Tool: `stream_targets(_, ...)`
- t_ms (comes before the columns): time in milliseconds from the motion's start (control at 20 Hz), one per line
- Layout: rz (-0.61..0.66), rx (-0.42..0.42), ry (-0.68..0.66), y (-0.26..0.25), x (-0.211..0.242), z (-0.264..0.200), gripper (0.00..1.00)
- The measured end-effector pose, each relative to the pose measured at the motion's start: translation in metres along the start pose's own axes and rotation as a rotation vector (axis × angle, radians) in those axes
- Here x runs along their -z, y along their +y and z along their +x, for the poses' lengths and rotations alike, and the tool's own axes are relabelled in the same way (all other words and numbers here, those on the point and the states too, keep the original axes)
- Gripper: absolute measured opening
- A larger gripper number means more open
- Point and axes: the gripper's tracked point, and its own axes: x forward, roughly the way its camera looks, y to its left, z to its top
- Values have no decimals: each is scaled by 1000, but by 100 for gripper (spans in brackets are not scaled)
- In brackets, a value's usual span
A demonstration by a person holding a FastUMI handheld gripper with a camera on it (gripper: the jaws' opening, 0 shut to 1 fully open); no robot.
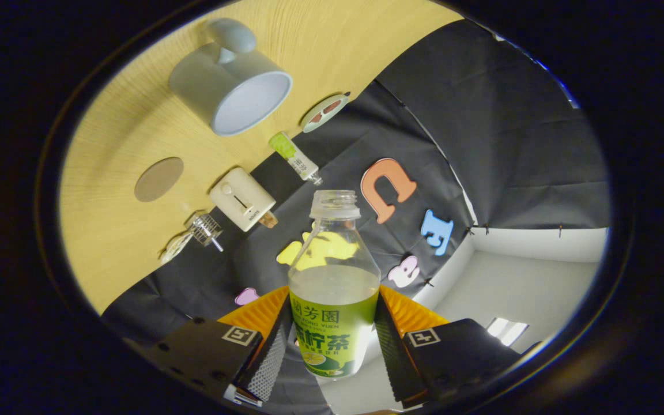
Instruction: Take the bottle from table, then pour the juice into the cup, finally place the bottle on the coaster
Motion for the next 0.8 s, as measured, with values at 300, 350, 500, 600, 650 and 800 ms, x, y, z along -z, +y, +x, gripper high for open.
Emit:
stream_targets(300, 66, -6, -3, 8, -3, -3, 79)
stream_targets(350, 96, -15, 2, 11, -4, -4, 79)
stream_targets(500, 253, -48, 34, 28, 1, -10, 79)
stream_targets(600, 389, -72, 67, 39, 6, -15, 80)
stream_targets(650, 458, -85, 85, 44, 9, -16, 80)
stream_targets(800, 713, -127, 136, 54, 18, -19, 80)
